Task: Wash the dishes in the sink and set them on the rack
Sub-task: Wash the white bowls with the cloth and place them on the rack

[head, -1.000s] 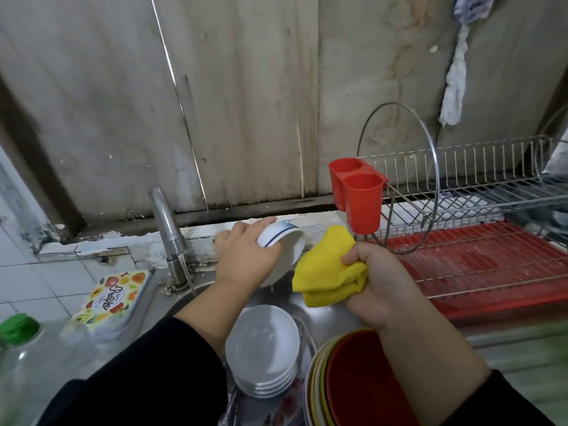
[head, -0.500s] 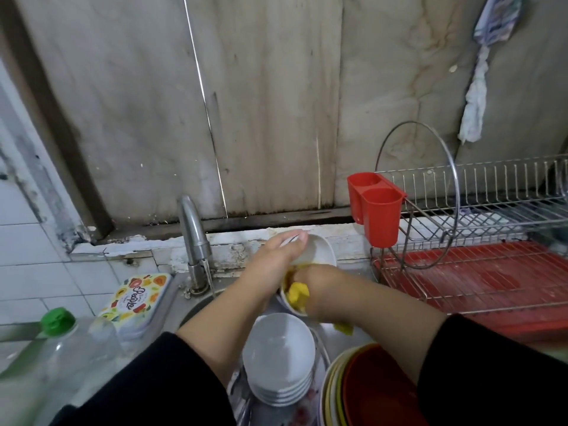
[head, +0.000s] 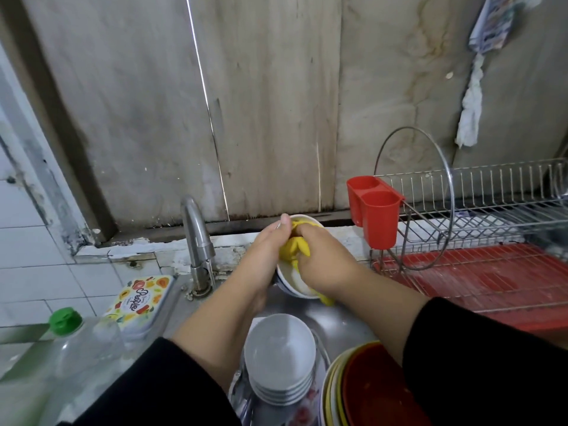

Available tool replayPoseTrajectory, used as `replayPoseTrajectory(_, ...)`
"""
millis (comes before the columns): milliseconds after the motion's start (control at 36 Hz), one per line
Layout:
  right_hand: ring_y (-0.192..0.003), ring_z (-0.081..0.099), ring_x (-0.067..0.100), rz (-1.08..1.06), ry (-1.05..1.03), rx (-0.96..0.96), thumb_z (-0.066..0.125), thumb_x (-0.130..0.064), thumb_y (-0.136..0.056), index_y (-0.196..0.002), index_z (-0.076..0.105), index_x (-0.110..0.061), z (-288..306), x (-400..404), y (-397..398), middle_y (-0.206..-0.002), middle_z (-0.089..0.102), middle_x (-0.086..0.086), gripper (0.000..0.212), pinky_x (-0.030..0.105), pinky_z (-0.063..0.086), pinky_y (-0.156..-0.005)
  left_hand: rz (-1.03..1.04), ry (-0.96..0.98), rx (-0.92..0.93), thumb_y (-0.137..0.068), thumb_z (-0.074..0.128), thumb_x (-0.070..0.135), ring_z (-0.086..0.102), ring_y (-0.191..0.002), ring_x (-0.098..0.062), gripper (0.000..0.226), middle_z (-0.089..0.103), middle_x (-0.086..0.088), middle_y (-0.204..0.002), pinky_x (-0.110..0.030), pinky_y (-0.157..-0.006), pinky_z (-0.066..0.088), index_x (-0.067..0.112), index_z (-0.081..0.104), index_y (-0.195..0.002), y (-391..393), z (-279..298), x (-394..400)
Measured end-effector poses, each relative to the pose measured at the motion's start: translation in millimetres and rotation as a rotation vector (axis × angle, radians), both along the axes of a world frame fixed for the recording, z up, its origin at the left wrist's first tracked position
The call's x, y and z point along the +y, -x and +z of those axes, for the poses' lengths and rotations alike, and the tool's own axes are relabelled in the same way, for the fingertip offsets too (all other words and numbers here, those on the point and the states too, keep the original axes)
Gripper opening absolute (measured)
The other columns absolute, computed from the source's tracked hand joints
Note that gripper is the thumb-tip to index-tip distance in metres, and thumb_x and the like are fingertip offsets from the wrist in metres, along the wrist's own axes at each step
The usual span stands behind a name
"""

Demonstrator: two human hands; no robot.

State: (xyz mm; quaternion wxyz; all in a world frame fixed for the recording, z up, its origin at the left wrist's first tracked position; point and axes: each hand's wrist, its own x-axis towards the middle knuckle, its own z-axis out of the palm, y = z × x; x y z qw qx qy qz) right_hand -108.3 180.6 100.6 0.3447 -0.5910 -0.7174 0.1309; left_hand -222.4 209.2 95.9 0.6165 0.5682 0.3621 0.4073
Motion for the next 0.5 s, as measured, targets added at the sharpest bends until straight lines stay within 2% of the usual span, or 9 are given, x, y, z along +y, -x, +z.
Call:
replayPoseTrajectory(56, -0.094, 0.057, 0.022, 0.191, 0.098, 0.091, 0.043, 0.007, -0.085, -0.105, 0.057, -0.016, 6.6, -8.8, 2.4, -0.105, 0.062, 0.009, 0.033, 0.026, 0.044, -0.08, -0.003, 0.009, 0.023, -0.092, 0.043, 0.055, 0.064, -0.085, -0.021, 0.044, 0.069, -0.008, -0.094, -0.034, -0.084, 0.049, 0.017, 0.061, -0.106, 3.1, 1.5, 2.8)
replayPoseTrajectory(83, -0.09, 0.056, 0.023, 0.284, 0.16, 0.01, 0.043, 0.007, -0.084, -0.099, 0.056, -0.019, 8.9, -13.2, 2.0, -0.1, 0.061, 0.008, 0.033, 0.026, 0.044, -0.077, 0.002, 0.02, 0.027, -0.092, 0.044, 0.055, 0.064, -0.083, -0.019, 0.042, 0.068, -0.005, -0.09, -0.033, -0.084, 0.049, 0.019, 0.061, -0.104, 5.1, 1.8, 3.7)
replayPoseTrajectory(139, -0.096, 0.051, 0.023, 0.344, 0.17, -0.474, 0.049, 0.003, -0.085, -0.1, 0.053, -0.022, 13.0, -19.3, -1.8, -0.101, 0.053, 0.005, 0.029, 0.025, 0.04, -0.079, 0.063, 0.005, 0.025, -0.091, 0.046, 0.054, 0.064, -0.085, -0.019, 0.04, 0.068, -0.004, -0.098, -0.033, -0.079, 0.049, 0.021, 0.06, -0.109, 6.7, 1.8, 7.0)
replayPoseTrajectory(194, -0.116, 0.042, 0.026, 0.203, 0.114, -1.005, 0.053, -0.009, -0.089, -0.121, 0.05, -0.022, 17.3, -20.6, -7.2, -0.122, 0.045, 0.004, 0.035, 0.032, 0.035, -0.084, 0.135, -0.035, 0.025, -0.091, 0.048, 0.054, 0.064, -0.094, -0.022, 0.045, 0.066, -0.007, -0.114, -0.032, -0.072, 0.05, 0.021, 0.059, -0.119, 4.8, 4.0, 10.1)
replayPoseTrajectory(222, -0.126, 0.033, 0.028, 0.137, 0.093, -1.151, 0.054, -0.014, -0.09, -0.132, 0.042, -0.021, 17.5, -21.3, -9.2, -0.135, 0.038, 0.005, 0.044, 0.036, 0.032, -0.088, 0.163, -0.053, 0.001, -0.09, 0.05, 0.054, 0.063, -0.097, -0.025, 0.046, 0.065, -0.01, -0.118, -0.032, -0.07, 0.05, 0.021, 0.058, -0.122, 3.5, 7.5, 10.1)
replayPoseTrajectory(306, -0.146, -0.009, 0.026, 0.164, 0.281, -1.065, 0.056, -0.018, -0.088, -0.151, 0.002, -0.017, 24.4, -27.1, -15.8, -0.159, -0.01, 0.004, 0.083, 0.049, 0.009, -0.114, 0.209, -0.068, -0.064, -0.08, 0.058, 0.053, 0.063, -0.107, -0.031, 0.051, 0.066, -0.013, -0.117, -0.043, -0.085, 0.052, 0.02, 0.061, -0.119, 1.0, 17.0, 13.2)
replayPoseTrajectory(361, -0.144, -0.02, 0.023, 0.23, 0.422, -1.051, 0.056, -0.018, -0.09, -0.15, -0.014, -0.023, 35.5, -29.4, -22.1, -0.156, -0.025, 0.0, 0.093, 0.049, -0.002, -0.115, 0.186, -0.079, -0.053, -0.086, 0.058, 0.047, 0.062, -0.11, -0.029, 0.043, 0.066, -0.01, -0.117, -0.046, -0.096, 0.047, 0.02, 0.062, -0.119, 2.0, 19.2, 14.6)
replayPoseTrajectory(444, -0.146, -0.01, 0.023, 0.238, 0.273, -1.3, 0.061, -0.026, -0.09, -0.149, -0.013, -0.032, 45.0, -22.3, -41.5, -0.158, -0.02, -0.004, 0.095, 0.057, 0.006, -0.113, 0.112, -0.064, -0.038, -0.094, 0.05, 0.039, 0.061, -0.11, -0.029, 0.037, 0.064, -0.014, -0.121, -0.046, -0.095, 0.046, 0.018, 0.058, -0.124, 4.2, 18.9, 14.3)
replayPoseTrajectory(500, -0.144, 0.017, 0.031, 0.231, -0.087, -1.431, 0.073, -0.04, -0.077, -0.151, 0.012, -0.031, 44.4, -17.1, -53.6, -0.16, 0.009, 0.003, 0.097, 0.06, 0.019, -0.109, 0.053, -0.021, -0.055, -0.095, 0.048, 0.034, 0.061, -0.105, -0.031, 0.036, 0.064, -0.015, -0.12, -0.049, -0.092, 0.047, 0.016, 0.057, -0.125, 4.3, 22.3, 11.5)
